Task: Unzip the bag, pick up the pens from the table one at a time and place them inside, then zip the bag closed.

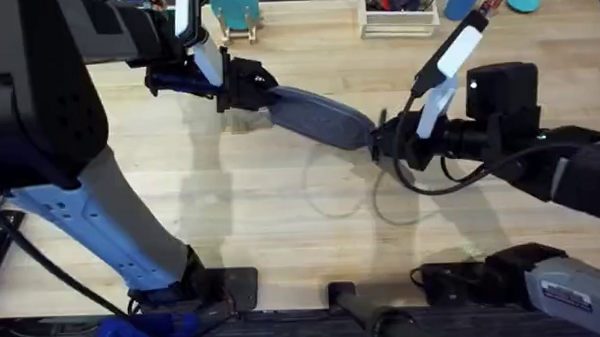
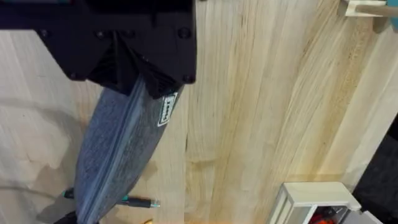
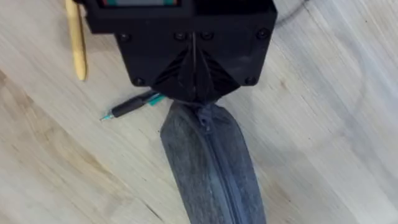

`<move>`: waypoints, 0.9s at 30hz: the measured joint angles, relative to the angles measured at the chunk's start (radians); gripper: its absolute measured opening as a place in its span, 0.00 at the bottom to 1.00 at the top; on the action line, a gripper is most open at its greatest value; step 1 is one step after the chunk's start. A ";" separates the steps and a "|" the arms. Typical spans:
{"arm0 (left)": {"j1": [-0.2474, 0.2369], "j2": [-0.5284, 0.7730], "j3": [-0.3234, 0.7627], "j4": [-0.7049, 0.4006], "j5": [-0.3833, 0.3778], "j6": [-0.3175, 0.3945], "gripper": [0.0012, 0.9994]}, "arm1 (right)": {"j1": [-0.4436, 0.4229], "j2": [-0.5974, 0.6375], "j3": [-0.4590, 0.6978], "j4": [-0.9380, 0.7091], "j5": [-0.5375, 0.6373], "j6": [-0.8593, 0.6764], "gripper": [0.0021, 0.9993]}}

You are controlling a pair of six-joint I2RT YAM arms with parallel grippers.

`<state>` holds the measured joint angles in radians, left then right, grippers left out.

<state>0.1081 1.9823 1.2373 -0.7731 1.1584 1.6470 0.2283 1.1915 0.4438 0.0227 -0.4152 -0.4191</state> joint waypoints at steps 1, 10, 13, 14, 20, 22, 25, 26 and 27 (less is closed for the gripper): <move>0.000 0.000 0.000 0.000 0.000 0.000 0.04 | 0.000 0.000 0.000 0.000 0.000 0.000 0.03; 0.000 0.000 0.000 0.000 0.000 0.000 0.04 | 0.000 -0.042 -0.001 0.000 -0.004 0.000 0.03; 0.000 0.000 0.000 0.000 0.000 0.000 0.04 | 0.000 -0.092 -0.002 -0.002 -0.005 0.000 0.03; 0.000 0.000 0.000 0.000 0.000 0.000 0.04 | 0.000 -0.107 -0.002 -0.002 -0.005 0.000 0.03; 0.000 0.000 0.000 0.000 0.000 0.000 0.04 | 0.000 -0.204 -0.002 -0.002 -0.009 0.000 0.03; 0.000 0.000 0.000 0.000 0.000 0.000 0.04 | 0.000 -0.231 -0.002 -0.001 -0.012 0.000 0.03; 0.000 0.000 0.000 0.000 0.000 0.000 0.04 | 0.000 -0.254 -0.002 -0.001 -0.012 0.000 0.03; 0.000 0.000 0.000 0.000 0.000 0.000 0.04 | 0.000 -0.257 -0.002 -0.001 -0.012 0.000 0.03; 0.000 0.000 0.000 0.000 0.000 0.000 0.04 | 0.000 -0.256 -0.002 -0.001 -0.012 0.000 0.03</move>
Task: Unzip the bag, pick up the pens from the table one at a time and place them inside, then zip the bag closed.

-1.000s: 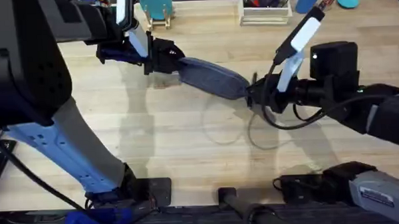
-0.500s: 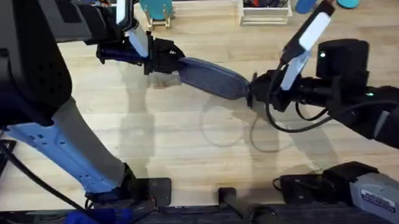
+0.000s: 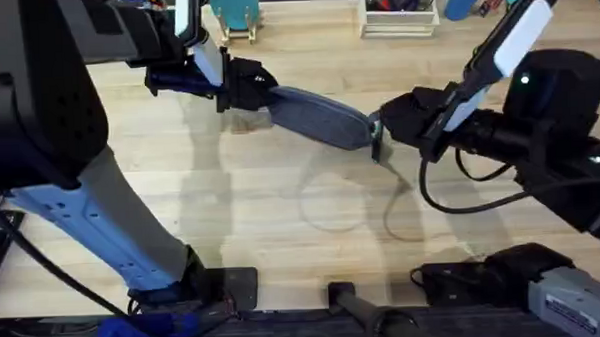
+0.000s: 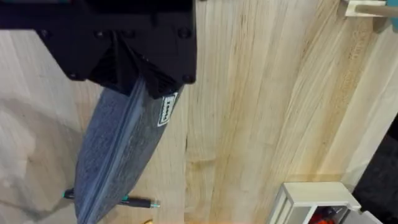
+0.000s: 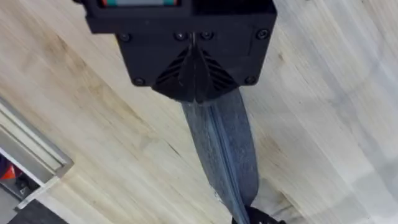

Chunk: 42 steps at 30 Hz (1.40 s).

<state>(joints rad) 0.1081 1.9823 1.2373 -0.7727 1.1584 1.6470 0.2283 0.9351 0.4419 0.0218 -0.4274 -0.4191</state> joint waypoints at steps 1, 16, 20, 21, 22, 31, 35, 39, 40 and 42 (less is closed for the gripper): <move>0.000 0.000 0.000 0.000 0.000 0.000 0.04 | 0.000 0.000 0.000 -0.001 0.000 0.000 0.03; 0.000 0.000 0.000 0.000 0.000 0.000 0.04 | 0.000 -0.106 0.000 0.001 -0.015 0.000 0.03; 0.000 0.000 0.000 0.000 0.000 0.000 0.04 | 0.000 -0.129 0.000 0.001 -0.015 0.000 0.03; 0.000 0.000 0.000 0.000 0.000 0.000 0.04 | 0.000 -0.132 0.000 0.001 -0.016 0.000 0.03; 0.000 0.000 0.000 0.000 0.000 0.000 0.04 | 0.000 -0.135 0.000 0.000 -0.016 0.000 0.03; 0.000 0.000 0.000 0.000 0.000 0.000 0.04 | 0.000 -0.137 0.000 0.000 -0.023 0.001 0.26; 0.000 0.000 0.000 0.000 0.000 0.000 0.04 | 0.000 -0.137 0.000 0.000 -0.022 0.000 0.84; 0.000 0.000 0.000 0.000 0.000 0.000 0.04 | 0.000 -0.138 0.000 -0.004 -0.019 -0.003 1.00; 0.000 0.000 0.000 0.000 0.000 0.000 0.04 | 0.000 -0.138 0.000 -0.010 -0.017 -0.003 1.00; 0.000 0.000 0.000 0.000 0.000 0.000 0.04 | 0.000 -0.138 0.000 -0.038 -0.013 -0.003 1.00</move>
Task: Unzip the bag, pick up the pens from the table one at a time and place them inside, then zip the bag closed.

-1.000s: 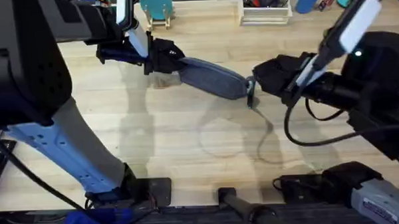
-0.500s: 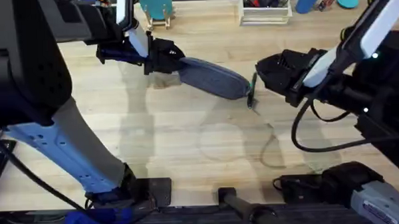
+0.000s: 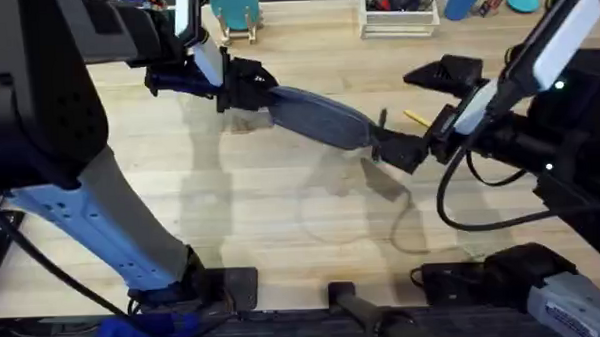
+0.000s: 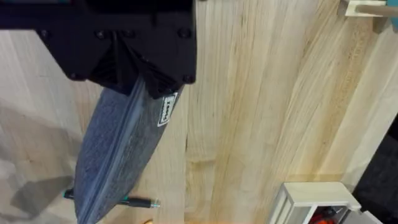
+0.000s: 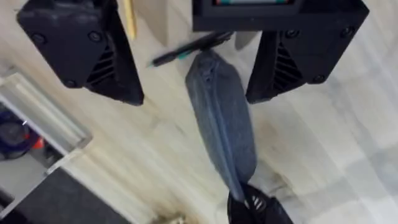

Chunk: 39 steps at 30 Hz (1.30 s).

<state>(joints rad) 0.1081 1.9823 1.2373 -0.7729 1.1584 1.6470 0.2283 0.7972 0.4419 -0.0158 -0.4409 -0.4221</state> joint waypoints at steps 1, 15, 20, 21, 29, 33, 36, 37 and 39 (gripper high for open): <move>0.000 0.000 0.000 0.000 0.000 0.000 0.04 | 0.000 -0.002 0.000 -0.021 0.003 0.000 1.00; 0.000 0.000 0.000 0.000 0.000 0.000 0.04 | -0.033 -0.254 0.000 -0.375 0.084 -0.004 1.00; 0.000 0.000 0.000 0.000 0.000 0.000 0.04 | -0.055 -0.265 0.000 -0.452 0.097 -0.043 1.00; 0.000 0.000 0.000 0.000 0.000 0.000 0.04 | -0.055 -0.265 0.000 -0.457 0.098 -0.048 1.00; 0.000 0.000 0.000 0.000 0.000 0.000 0.04 | -0.055 -0.265 -0.077 -0.368 0.116 -0.064 1.00; 0.000 0.000 0.000 0.000 0.000 0.000 0.04 | -0.055 -0.265 -0.126 -0.304 0.121 -0.065 1.00; 0.000 0.000 0.000 0.000 0.000 0.000 0.04 | -0.055 -0.265 -0.158 -0.247 0.123 -0.064 1.00; 0.000 0.000 0.000 0.000 0.000 0.000 0.04 | -0.055 -0.265 -0.166 -0.233 0.123 -0.064 1.00; 0.000 0.000 0.000 0.000 0.000 0.000 0.04 | -0.055 -0.265 -0.189 -0.190 0.124 -0.056 1.00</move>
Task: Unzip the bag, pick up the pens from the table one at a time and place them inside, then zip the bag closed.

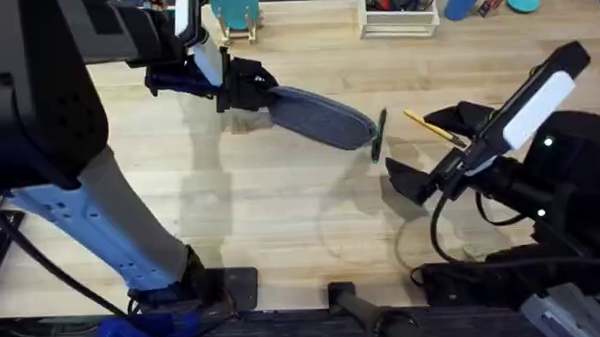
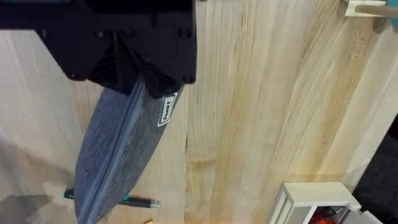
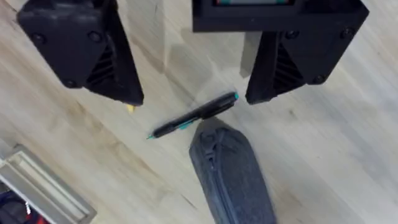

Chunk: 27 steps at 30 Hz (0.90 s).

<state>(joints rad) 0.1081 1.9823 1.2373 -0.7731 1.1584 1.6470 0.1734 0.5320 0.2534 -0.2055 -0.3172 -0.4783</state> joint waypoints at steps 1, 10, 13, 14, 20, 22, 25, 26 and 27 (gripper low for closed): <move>0.000 0.000 0.000 0.000 0.000 0.000 0.04 | 0.000 0.000 -0.014 0.029 0.000 0.005 1.00; 0.000 0.000 0.000 0.000 0.000 0.000 0.04 | 0.000 0.000 -0.147 0.252 0.000 0.088 1.00; 0.000 0.000 0.000 0.000 0.000 0.000 0.04 | 0.000 0.000 -0.160 0.254 0.000 0.108 1.00; 0.000 0.000 0.000 0.000 0.000 0.000 0.04 | 0.000 0.000 -0.161 0.254 0.000 0.113 1.00; 0.000 0.000 0.000 0.000 0.000 0.000 0.04 | 0.000 0.000 -0.163 0.274 0.000 0.138 1.00; 0.000 0.000 0.000 0.000 0.000 0.000 0.04 | 0.000 0.000 -0.165 0.286 0.000 0.142 1.00; 0.000 0.000 0.000 0.000 0.000 0.000 0.04 | 0.000 0.001 -0.174 0.313 0.000 0.146 1.00; 0.000 0.000 0.000 0.000 0.000 0.000 0.04 | 0.000 0.005 -0.179 0.330 0.000 0.146 1.00; 0.000 0.000 0.000 0.000 0.000 0.000 0.04 | 0.000 0.011 -0.182 0.343 0.000 0.147 1.00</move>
<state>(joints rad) 0.1081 1.9823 1.2373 -0.7731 1.1584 1.6470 0.1734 0.5425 0.0714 0.1374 -0.3172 -0.3318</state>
